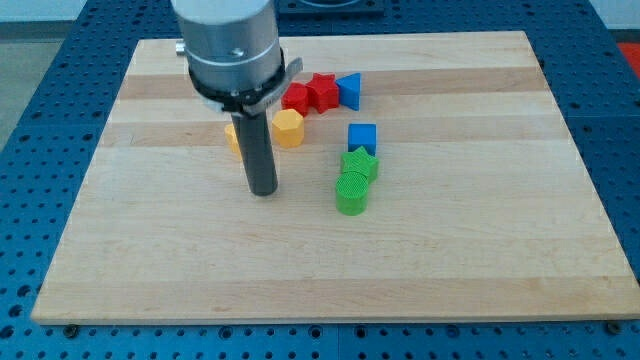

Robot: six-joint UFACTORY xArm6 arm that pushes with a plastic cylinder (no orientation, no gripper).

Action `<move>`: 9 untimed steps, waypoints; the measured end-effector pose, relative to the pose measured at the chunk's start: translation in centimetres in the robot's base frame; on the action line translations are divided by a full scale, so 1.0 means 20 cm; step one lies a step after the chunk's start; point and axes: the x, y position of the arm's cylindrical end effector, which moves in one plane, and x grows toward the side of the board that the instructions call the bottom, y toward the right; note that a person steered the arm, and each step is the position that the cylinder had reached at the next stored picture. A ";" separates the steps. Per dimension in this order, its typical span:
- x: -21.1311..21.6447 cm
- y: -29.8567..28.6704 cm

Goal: Move yellow hexagon in between red blocks

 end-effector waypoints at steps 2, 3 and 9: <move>-0.09 0.13; -0.28 0.12; -0.43 0.25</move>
